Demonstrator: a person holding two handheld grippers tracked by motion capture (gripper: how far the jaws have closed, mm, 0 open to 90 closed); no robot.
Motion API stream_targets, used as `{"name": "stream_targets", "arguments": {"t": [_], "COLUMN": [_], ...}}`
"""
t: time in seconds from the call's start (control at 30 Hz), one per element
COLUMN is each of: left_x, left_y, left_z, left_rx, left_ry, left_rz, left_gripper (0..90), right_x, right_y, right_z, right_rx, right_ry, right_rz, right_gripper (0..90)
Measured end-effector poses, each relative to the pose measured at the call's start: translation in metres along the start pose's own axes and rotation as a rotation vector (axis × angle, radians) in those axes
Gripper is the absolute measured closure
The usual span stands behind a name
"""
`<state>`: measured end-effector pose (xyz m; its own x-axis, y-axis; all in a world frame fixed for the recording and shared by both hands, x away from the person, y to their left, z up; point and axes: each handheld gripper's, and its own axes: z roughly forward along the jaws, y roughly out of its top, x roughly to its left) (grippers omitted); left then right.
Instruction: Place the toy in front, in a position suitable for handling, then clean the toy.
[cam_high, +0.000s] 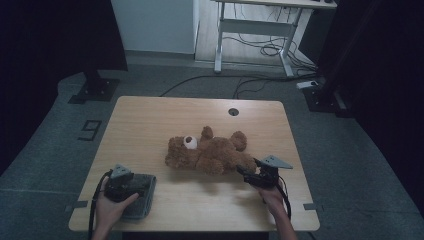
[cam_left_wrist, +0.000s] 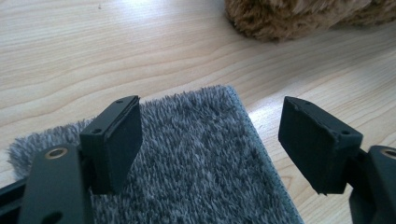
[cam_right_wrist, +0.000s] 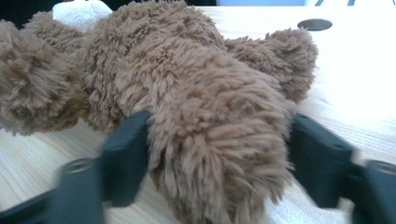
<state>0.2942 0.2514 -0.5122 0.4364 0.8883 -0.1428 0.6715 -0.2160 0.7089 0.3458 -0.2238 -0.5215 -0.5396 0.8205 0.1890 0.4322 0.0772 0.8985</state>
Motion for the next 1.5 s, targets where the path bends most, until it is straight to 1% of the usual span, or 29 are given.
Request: {"name": "stream_targets", "arguments": {"t": [0.07, 0.1, 0.13, 0.27, 0.47, 0.8, 0.83, 1.0, 1.1, 1.17, 1.23, 1.27, 1.4, 1.47, 1.5], "left_x": [-0.001, -0.002, -0.002, -0.005, -0.011, -0.013, -0.014, -0.019, -0.022, -0.024, -0.028, -0.03, -0.029, -0.027, -0.026], "left_y": [-0.001, -0.001, -0.001, -0.002, -0.003, -0.004, -0.004, -0.005, -0.007, -0.008, -0.009, -0.009, -0.01, -0.01, -0.01], "left_z": [0.003, 0.004, 0.005, 0.009, 0.015, 0.018, 0.019, 0.024, 0.029, 0.033, 0.036, 0.037, 0.038, 0.037, 0.036], "left_rx": [0.011, 0.012, 0.014, 0.024, 0.034, 0.038, 0.041, 0.061, 0.08, 0.089, 0.098, 0.097, 0.087, 0.079, 0.076], "left_ry": [0.0, -0.002, 0.001, 0.007, 0.027, 0.038, 0.044, 0.052, 0.073, 0.094, 0.124, 0.13, 0.131, 0.141, 0.147], "left_rz": [0.003, 0.001, 0.002, 0.007, 0.028, 0.035, 0.044, 0.064, 0.081, 0.097, 0.121, 0.125, 0.11, 0.102, 0.1], "left_gripper": [21.7, 21.7, 21.7, 21.8, 22.1, 22.0, 22.0, 20.6, 18.8, 18.0, 17.3, 16.4, 15.8, 19.4, 23.5], "right_x": [0.001, 0.001, 0.001, 0.001, 0.001, 0.002, 0.002, 0.003, 0.003, 0.003, 0.003, 0.003, 0.003, 0.003, 0.003], "right_y": [0.001, 0.001, 0.001, 0.001, 0.001, 0.001, 0.001, 0.001, 0.001, 0.001, 0.001, 0.001, 0.0, 0.0, 0.0], "right_z": [0.001, 0.001, 0.001, 0.0, -0.001, -0.001, -0.002, -0.002, -0.002, -0.002, -0.002, -0.002, -0.002, -0.002, -0.002], "right_rx": [0.004, 0.009, 0.007, 0.001, 0.004, 0.007, 0.007, 0.008, 0.01, 0.009, 0.01, 0.01, 0.012, 0.013, 0.014], "right_ry": [-0.009, -0.01, -0.005, -0.01, -0.01, -0.011, -0.012, -0.012, -0.012, -0.012, -0.013, -0.013, -0.012, -0.013, -0.012], "right_rz": [-0.008, -0.003, 0.001, -0.012, -0.017, -0.021, -0.022, -0.024, -0.023, -0.022, -0.024, -0.023, -0.02, -0.02, -0.019], "right_gripper": [41.7, 44.8, 46.2, 50.0, 50.1, 50.0, 50.0, 50.0, 50.0, 50.1, 50.0, 50.0, 49.9, 49.9, 49.9]}}
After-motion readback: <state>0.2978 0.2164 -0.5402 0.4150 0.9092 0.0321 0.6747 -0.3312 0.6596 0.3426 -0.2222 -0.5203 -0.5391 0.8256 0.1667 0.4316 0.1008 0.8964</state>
